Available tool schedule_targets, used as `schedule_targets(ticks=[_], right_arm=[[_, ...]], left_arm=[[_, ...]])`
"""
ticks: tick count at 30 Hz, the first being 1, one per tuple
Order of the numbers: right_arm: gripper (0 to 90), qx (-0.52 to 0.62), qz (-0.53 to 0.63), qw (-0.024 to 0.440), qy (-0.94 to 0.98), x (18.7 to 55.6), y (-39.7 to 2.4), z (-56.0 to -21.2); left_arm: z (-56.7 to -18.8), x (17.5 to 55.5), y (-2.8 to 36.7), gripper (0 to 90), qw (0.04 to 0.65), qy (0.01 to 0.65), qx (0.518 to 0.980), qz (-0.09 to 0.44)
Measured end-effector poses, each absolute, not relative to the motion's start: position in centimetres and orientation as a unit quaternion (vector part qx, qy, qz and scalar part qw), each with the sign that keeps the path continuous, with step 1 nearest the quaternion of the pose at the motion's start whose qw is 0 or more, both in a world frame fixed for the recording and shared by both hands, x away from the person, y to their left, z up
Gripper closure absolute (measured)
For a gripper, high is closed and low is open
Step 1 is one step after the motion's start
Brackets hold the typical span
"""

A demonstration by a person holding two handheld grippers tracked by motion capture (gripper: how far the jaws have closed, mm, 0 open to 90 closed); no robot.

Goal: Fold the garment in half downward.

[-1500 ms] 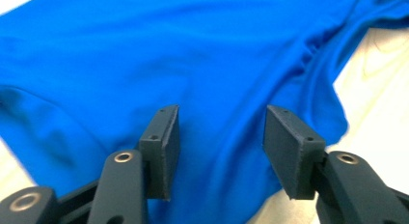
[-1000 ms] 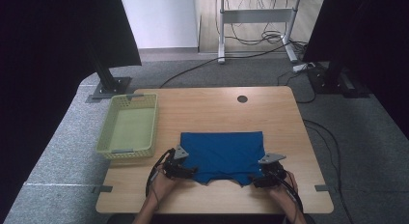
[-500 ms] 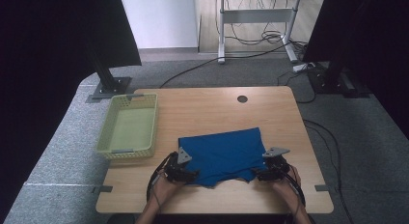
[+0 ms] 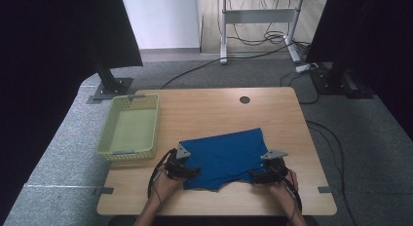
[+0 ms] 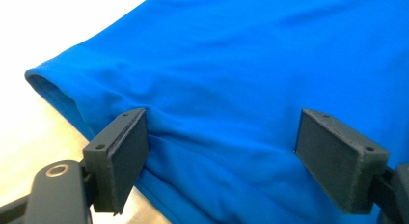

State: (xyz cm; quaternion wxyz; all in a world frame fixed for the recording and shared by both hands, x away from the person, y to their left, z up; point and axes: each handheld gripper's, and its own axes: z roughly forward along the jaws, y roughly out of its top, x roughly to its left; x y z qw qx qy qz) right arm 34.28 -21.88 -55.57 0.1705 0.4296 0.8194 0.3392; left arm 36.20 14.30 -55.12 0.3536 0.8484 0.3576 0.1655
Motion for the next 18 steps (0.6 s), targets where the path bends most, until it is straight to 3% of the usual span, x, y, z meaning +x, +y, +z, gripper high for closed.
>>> schedule_targets(ticks=[5, 12, 18], right_arm=[[16.2, 0.422, 0.341, 0.166, 0.824, 34.6, -22.5, -55.4], [13.6, 0.427, 0.365, 0.167, 0.81, 33.8, -21.7, -54.5], [14.0, 0.419, 0.345, 0.172, 0.822, 34.8, -21.7, -55.5]], left_arm=[[-54.2, 36.1, 13.9, 21.2, 0.33, 0.344, 0.858, 0.192], [-54.8, 38.5, 14.6, 20.3, 0.341, 0.351, 0.851, 0.189], [-55.0, 37.6, 14.6, 19.3, 0.347, 0.357, 0.848, 0.181]])
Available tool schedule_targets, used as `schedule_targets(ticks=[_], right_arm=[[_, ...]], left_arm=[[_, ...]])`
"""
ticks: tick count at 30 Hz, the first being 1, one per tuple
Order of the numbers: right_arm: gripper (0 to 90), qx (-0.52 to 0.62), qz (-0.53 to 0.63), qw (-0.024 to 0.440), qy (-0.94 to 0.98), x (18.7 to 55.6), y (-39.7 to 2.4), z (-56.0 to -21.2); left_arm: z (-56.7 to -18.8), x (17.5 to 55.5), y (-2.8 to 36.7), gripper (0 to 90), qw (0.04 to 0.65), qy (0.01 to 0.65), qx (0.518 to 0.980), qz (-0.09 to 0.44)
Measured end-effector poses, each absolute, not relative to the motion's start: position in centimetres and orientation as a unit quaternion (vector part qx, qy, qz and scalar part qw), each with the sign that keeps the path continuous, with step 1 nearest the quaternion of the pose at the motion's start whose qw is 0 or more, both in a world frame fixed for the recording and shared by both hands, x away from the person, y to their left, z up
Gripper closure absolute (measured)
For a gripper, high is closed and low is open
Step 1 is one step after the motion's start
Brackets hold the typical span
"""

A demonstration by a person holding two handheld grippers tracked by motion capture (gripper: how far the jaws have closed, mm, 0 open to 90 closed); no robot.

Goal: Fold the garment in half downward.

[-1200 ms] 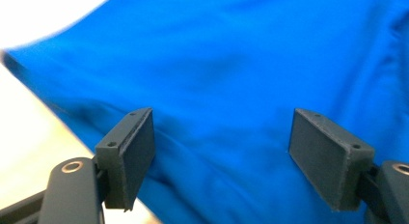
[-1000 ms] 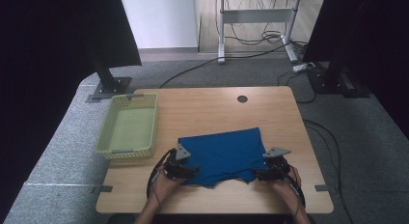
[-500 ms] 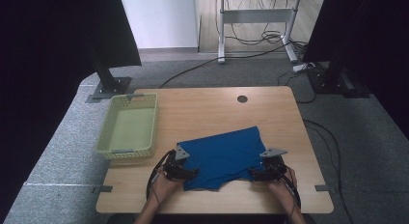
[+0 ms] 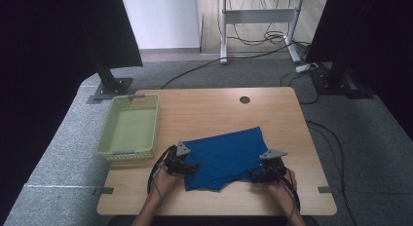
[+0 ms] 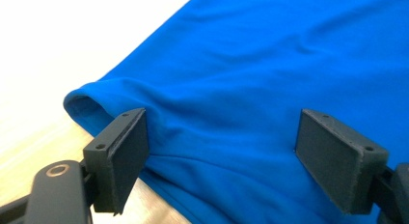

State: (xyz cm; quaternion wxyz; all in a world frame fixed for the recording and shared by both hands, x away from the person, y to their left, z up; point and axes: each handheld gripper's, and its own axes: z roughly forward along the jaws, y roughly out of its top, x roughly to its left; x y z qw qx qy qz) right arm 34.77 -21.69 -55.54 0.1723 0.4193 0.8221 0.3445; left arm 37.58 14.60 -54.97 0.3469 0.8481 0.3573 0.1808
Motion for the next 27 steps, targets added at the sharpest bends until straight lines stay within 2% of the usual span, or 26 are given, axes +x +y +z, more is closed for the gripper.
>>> schedule_targets(ticks=[9, 21, 27], right_arm=[[14.4, 0.408, 0.35, 0.17, 0.826, 36.2, -22.8, -55.6], [14.9, 0.394, 0.361, 0.172, 0.828, 36.2, -23.2, -55.6], [14.4, 0.391, 0.373, 0.174, 0.823, 35.7, -23.3, -55.0]], left_arm=[[-55.2, 35.0, 13.6, 18.9, 0.354, 0.368, 0.843, 0.17], [-54.8, 35.1, 13.9, 18.0, 0.362, 0.371, 0.84, 0.161], [-53.6, 34.9, 15.3, 17.2, 0.372, 0.379, 0.829, 0.175]])
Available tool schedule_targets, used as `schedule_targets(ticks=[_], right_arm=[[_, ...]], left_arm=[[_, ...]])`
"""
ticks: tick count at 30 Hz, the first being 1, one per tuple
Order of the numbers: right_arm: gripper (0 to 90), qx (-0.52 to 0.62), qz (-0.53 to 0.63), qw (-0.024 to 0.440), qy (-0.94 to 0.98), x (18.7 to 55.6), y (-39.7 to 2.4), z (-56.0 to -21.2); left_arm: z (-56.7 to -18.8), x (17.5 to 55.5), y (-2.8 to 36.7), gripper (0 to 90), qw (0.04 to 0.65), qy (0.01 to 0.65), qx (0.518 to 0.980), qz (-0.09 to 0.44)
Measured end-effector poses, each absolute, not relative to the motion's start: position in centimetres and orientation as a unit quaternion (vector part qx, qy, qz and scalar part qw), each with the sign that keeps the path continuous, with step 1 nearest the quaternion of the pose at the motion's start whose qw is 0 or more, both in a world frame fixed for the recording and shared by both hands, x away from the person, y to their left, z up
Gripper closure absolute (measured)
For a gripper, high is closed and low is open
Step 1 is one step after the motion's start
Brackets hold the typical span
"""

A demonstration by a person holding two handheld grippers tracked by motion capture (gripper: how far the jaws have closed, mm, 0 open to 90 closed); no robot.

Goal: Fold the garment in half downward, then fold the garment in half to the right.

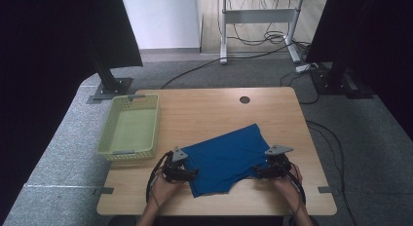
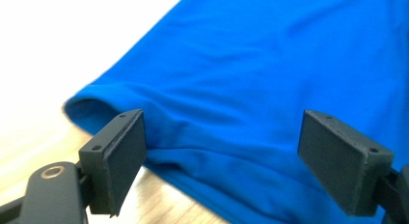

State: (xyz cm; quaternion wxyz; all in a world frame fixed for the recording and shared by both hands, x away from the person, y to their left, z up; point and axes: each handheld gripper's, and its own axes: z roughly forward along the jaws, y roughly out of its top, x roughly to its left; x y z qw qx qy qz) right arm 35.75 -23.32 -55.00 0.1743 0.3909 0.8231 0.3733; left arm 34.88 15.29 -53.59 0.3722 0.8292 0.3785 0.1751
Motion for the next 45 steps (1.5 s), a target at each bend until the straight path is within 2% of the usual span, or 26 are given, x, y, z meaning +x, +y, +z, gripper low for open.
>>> schedule_targets(ticks=[10, 24, 39, 45], right_arm=[[14.3, 0.396, 0.376, 0.186, 0.817, 34.3, -24.9, -54.2], [13.2, 0.427, 0.365, 0.185, 0.807, 32.5, -28.1, -55.6], [9.4, 0.433, 0.358, 0.187, 0.806, 32.4, -28.4, -56.3], [5.2, 0.441, 0.353, 0.188, 0.804, 32.5, -28.4, -56.3]], left_arm=[[-53.0, 34.1, 18.5, 17.2, 0.366, 0.397, 0.818, 0.197], [-55.3, 32.8, 20.4, 17.3, 0.345, 0.413, 0.82, 0.194], [-55.6, 32.9, 20.5, 9.0, 0.348, 0.414, 0.82, 0.189], [-55.7, 33.1, 20.4, 1.8, 0.342, 0.417, 0.821, 0.186]])
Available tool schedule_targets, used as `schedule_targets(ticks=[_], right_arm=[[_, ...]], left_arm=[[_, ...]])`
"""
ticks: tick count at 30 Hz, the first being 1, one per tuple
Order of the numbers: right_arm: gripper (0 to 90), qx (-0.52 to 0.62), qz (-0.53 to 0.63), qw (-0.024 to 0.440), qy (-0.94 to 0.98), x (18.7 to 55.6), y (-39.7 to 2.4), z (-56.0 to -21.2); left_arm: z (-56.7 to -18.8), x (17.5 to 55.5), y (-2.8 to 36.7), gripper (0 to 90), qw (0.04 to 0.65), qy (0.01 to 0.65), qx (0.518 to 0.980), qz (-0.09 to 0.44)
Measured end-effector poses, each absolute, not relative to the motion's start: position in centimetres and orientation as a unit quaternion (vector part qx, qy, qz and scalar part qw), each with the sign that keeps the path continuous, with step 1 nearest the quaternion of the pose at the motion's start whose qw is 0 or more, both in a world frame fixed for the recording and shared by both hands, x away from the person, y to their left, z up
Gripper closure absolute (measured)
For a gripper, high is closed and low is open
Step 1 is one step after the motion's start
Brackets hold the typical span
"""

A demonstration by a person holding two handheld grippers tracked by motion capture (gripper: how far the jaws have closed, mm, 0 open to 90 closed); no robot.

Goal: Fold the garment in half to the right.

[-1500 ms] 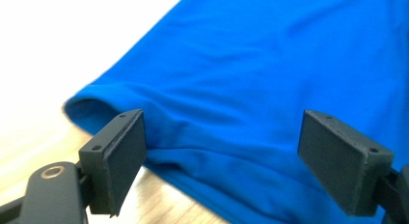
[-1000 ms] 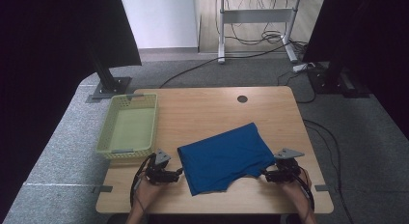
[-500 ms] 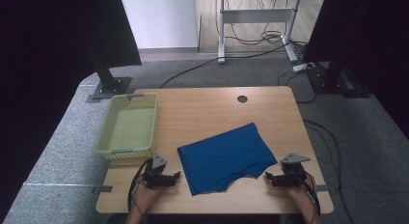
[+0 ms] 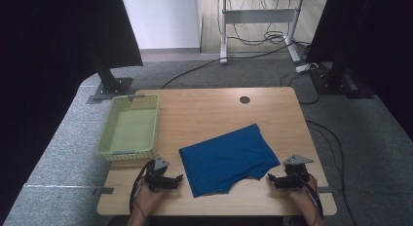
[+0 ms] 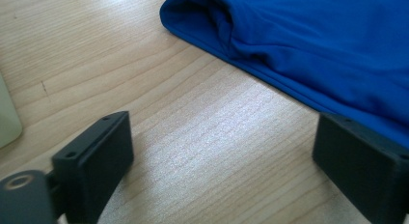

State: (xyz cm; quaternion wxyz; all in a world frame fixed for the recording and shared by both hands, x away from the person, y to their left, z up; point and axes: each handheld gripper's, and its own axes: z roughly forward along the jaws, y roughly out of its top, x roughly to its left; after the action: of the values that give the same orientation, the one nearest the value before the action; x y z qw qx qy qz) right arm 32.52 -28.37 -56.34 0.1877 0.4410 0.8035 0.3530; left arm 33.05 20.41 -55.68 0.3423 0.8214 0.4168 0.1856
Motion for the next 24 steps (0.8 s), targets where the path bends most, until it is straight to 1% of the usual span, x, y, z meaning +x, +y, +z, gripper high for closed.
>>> schedule_targets(ticks=[1, 2, 13, 15, 16, 17, 24], right_arm=[[5.2, 0.445, 0.35, 0.187, 0.803, 32.57, -28.38, -56.35], [2.3, 0.447, 0.348, 0.188, 0.802, 32.61, -28.39, -56.37], [1.1, 0.448, 0.347, 0.187, 0.802, 32.64, -28.36, -56.38], [1.1, 0.449, 0.346, 0.187, 0.802, 32.63, -28.37, -56.38], [1.2, 0.45, 0.346, 0.187, 0.802, 32.62, -28.37, -56.38], [1.2, 0.45, 0.346, 0.187, 0.802, 32.62, -28.37, -56.38], [1.3, 0.45, 0.346, 0.187, 0.802, 32.62, -28.38, -56.37]], left_arm=[[-55.68, 33.05, 20.41, 1.8, 0.342, 0.417, 0.821, 0.186], [-55.69, 33.07, 20.41, 1.4, 0.341, 0.418, 0.821, 0.186], [-55.65, 33.11, 20.28, 1.9, 0.341, 0.429, 0.814, 0.192], [-55.65, 33.11, 20.28, 3.6, 0.341, 0.429, 0.814, 0.192], [-55.46, 33.17, 20.13, 6.5, 0.338, 0.434, 0.813, 0.192], [-55.46, 33.17, 20.13, 7.2, 0.338, 0.434, 0.813, 0.192], [-55.2, 33.36, 19.92, 8.3, 0.335, 0.435, 0.813, 0.195]])
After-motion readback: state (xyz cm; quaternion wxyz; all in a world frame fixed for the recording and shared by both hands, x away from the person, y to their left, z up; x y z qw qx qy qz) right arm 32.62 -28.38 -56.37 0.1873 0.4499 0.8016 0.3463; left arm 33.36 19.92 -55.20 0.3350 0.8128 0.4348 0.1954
